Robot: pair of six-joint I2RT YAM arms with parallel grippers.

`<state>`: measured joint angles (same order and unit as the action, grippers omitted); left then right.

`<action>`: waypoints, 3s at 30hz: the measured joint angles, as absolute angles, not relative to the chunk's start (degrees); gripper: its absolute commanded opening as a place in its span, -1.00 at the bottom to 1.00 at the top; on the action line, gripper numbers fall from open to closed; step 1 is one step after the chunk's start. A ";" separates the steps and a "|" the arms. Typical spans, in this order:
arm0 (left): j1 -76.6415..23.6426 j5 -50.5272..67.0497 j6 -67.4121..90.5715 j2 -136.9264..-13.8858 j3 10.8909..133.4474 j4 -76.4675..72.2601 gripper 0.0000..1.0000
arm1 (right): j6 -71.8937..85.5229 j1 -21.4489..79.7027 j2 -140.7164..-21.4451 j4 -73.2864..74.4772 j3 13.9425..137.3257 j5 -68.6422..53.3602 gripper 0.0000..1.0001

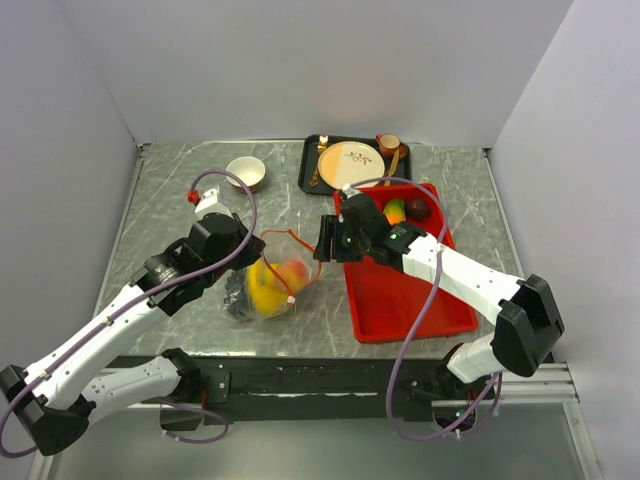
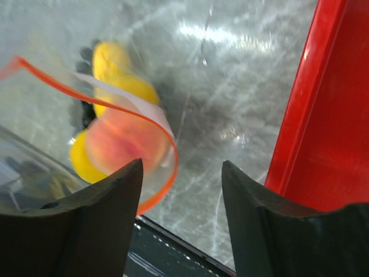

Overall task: Place the food in the zip-top bag and seal the zipper
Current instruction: Place the fake fruit in the zipper food storage bag, then adjust the zipper food storage bag at the center of the board.

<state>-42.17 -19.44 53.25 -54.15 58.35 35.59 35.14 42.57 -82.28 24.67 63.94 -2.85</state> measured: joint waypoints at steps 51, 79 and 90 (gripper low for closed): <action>-39.70 -42.81 48.97 -48.29 87.29 63.83 -0.91 | 31.20 54.72 -102.13 19.07 98.85 -25.87 -0.94; -39.66 -17.19 47.72 -58.85 61.82 41.34 -0.99 | 38.81 48.12 -88.29 22.98 67.29 -1.67 -0.28; -39.66 -15.20 47.70 -58.81 61.12 39.57 -0.99 | 38.26 40.16 -80.79 25.04 61.34 3.55 -0.02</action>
